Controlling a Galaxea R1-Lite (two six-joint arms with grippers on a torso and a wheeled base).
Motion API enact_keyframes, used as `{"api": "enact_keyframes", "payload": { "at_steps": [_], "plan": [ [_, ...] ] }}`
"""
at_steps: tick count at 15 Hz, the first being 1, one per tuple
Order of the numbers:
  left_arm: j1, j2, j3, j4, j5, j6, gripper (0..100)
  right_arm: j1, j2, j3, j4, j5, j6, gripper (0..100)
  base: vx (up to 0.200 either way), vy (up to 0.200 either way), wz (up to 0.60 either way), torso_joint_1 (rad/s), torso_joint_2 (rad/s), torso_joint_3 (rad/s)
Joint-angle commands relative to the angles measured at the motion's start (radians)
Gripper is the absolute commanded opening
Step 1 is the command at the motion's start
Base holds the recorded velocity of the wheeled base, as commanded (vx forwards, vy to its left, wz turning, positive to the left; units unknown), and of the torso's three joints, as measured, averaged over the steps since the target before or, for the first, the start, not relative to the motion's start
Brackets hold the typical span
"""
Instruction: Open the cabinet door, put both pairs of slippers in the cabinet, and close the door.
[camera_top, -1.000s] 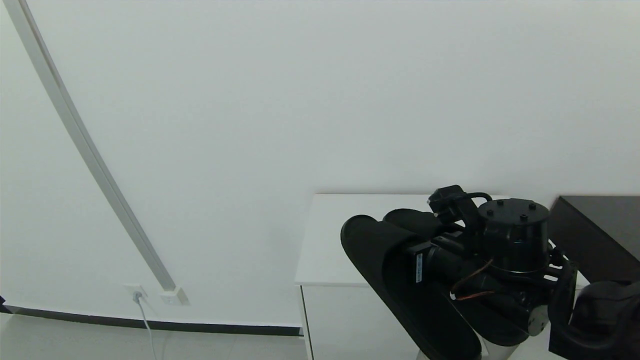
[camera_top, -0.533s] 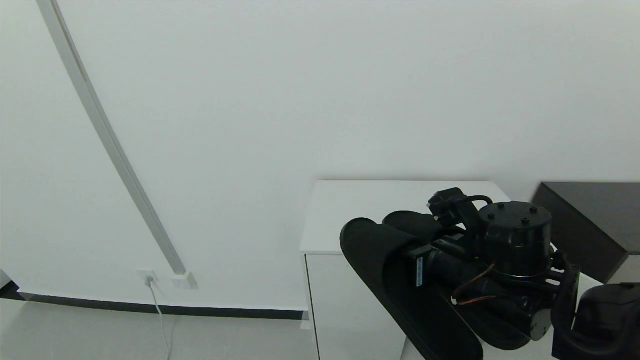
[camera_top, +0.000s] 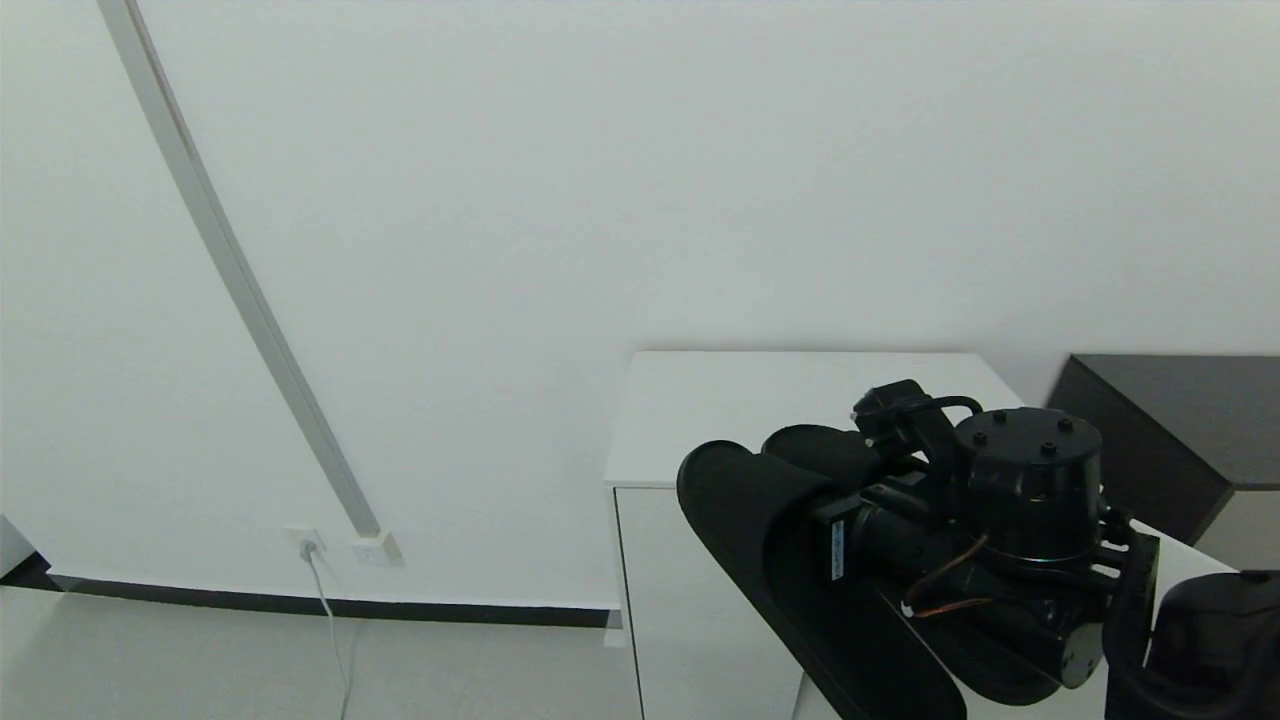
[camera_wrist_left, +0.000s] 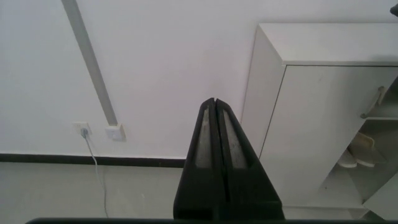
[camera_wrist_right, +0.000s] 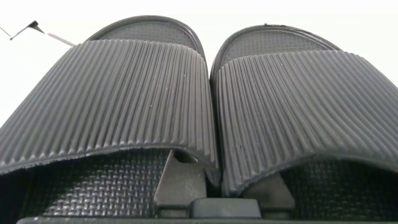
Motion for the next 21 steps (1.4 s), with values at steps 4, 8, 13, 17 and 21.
{"api": "enact_keyframes", "payload": {
  "at_steps": [4,8,13,17,21],
  "plan": [
    [0.0,0.001,0.0,0.0,0.0,0.0,0,0.0,0.01,0.008,0.0,0.001,-0.002,0,0.0,-0.15,0.0,0.003,0.0,0.002],
    [0.0,0.001,0.0,0.0,0.0,0.0,0,0.0,0.017,0.01,-0.003,-0.001,-0.002,0,0.0,-0.2,0.0,0.007,0.0,0.001],
    [0.0,0.001,0.0,0.0,0.0,0.0,0,0.0,0.017,0.011,-0.003,-0.001,-0.002,0,0.0,-0.2,0.0,-0.001,0.0,0.004],
    [0.0,0.001,0.0,0.0,0.0,0.0,0,-0.001,0.017,0.013,-0.009,-0.001,-0.002,0,0.0,-0.2,0.0,-0.002,0.0,0.002],
    [0.0,0.001,0.0,0.0,0.0,0.0,0,-0.001,0.017,0.022,-0.009,-0.001,-0.003,0,0.0,-0.2,0.0,0.001,0.0,0.005]
  ]
}}
